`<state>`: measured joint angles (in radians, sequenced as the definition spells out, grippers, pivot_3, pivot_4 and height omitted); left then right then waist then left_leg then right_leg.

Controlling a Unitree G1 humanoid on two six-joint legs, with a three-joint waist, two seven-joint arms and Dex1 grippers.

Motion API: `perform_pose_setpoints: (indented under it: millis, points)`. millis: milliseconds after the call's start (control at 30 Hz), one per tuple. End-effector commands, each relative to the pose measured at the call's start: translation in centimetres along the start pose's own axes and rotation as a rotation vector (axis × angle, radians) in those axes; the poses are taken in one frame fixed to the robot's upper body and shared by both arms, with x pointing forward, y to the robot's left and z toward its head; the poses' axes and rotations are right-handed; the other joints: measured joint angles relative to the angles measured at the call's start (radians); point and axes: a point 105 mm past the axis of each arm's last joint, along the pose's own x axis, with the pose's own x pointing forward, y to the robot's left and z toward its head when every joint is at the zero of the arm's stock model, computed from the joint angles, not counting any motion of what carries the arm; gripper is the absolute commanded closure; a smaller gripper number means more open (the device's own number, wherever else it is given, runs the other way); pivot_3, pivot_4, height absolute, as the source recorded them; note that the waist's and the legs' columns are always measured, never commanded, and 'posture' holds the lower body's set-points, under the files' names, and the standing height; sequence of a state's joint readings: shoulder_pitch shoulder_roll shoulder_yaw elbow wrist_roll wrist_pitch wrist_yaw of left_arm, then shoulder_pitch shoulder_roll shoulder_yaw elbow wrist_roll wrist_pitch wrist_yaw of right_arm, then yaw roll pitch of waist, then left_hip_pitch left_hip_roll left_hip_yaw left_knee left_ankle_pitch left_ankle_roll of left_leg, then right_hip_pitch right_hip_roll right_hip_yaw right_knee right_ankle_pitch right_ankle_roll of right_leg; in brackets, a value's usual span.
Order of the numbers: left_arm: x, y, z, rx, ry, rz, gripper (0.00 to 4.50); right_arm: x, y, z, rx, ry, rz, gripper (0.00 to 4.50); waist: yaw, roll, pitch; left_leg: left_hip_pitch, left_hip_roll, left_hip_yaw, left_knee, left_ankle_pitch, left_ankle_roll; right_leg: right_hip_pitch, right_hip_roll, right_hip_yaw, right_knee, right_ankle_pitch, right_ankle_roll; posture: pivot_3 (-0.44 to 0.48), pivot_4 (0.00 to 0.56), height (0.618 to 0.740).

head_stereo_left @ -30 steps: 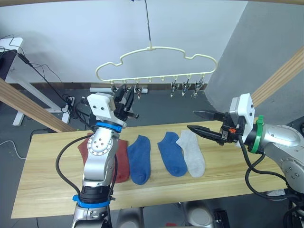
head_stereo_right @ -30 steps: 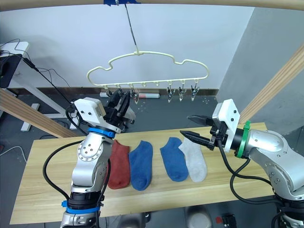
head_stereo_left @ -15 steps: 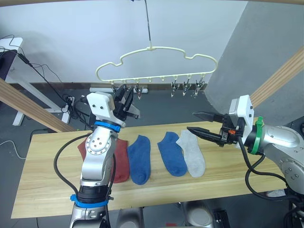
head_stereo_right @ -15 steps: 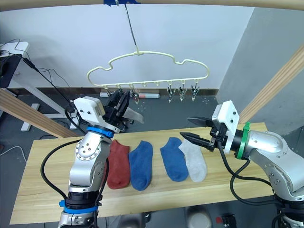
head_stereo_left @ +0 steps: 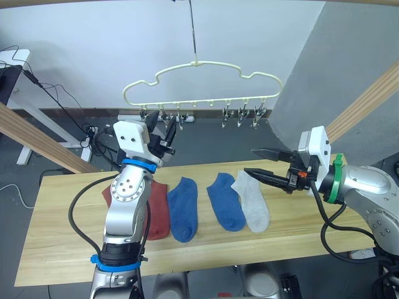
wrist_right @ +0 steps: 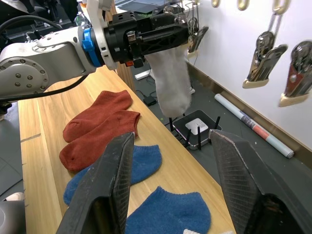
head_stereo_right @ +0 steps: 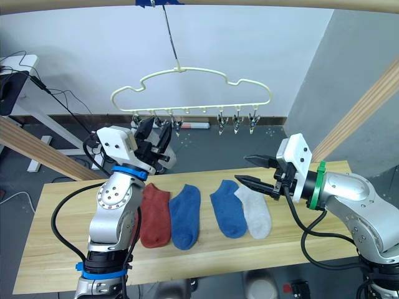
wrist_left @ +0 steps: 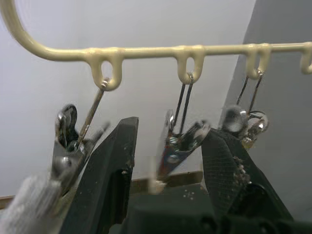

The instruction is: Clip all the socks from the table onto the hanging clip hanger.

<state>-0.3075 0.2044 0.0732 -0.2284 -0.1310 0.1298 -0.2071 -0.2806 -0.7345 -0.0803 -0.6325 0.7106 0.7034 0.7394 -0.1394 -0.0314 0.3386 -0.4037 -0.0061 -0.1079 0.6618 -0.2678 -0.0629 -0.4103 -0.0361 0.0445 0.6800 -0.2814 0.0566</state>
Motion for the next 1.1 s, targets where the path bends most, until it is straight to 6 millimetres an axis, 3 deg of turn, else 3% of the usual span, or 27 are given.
perform_pose_setpoints:
  millis: [33,600,700,767,833,1100]
  points:
    - [0.14,-0.14,1.90,0.036,-0.065,-0.001,2.34,-0.25,0.45,0.76,-0.035,-0.023,0.014,1.94,0.000,0.000,0.000,0.000,0.000,0.000,0.000,0.000,0.000,0.000,0.000,0.000,0.000,0.000,0.000,-0.282,0.334,0.740]
    - [0.30,-0.29,2.45,0.038,-0.090,-0.005,2.34,-0.25,0.38,0.82,-0.032,-0.022,0.015,1.94,0.000,0.000,0.000,0.000,0.000,0.000,0.000,0.000,0.000,0.000,0.000,0.000,0.000,0.000,0.000,-0.280,0.333,0.740]
    - [0.34,-0.42,2.50,0.038,-0.095,-0.011,2.85,-0.26,0.43,0.82,-0.032,-0.023,0.016,1.94,0.000,0.000,0.000,0.000,0.000,0.000,0.000,0.000,0.000,0.000,0.000,0.000,0.000,0.000,0.000,-0.280,0.333,0.740]
    - [0.36,-0.51,2.55,0.038,-0.098,-0.017,3.51,-0.24,0.44,0.81,-0.031,-0.023,0.016,1.94,0.000,0.000,0.000,0.000,0.000,0.000,0.000,0.000,0.000,0.000,0.000,0.000,0.000,0.000,0.000,-0.280,0.333,0.740]
    - [0.41,-0.51,2.55,0.041,-0.098,-0.019,3.78,-0.21,0.46,0.80,-0.030,-0.023,0.016,1.94,0.000,0.000,0.000,0.000,0.000,0.000,0.000,0.000,0.000,0.000,0.000,0.000,0.000,0.000,0.000,-0.280,0.333,0.740]
    - [0.22,-0.49,2.44,0.053,-0.095,-0.028,3.81,-0.20,0.69,0.60,-0.026,-0.019,0.022,1.94,0.000,0.000,0.000,0.000,0.000,0.000,0.000,0.000,0.000,0.000,0.000,0.000,0.000,0.000,0.000,-0.278,0.328,0.740]
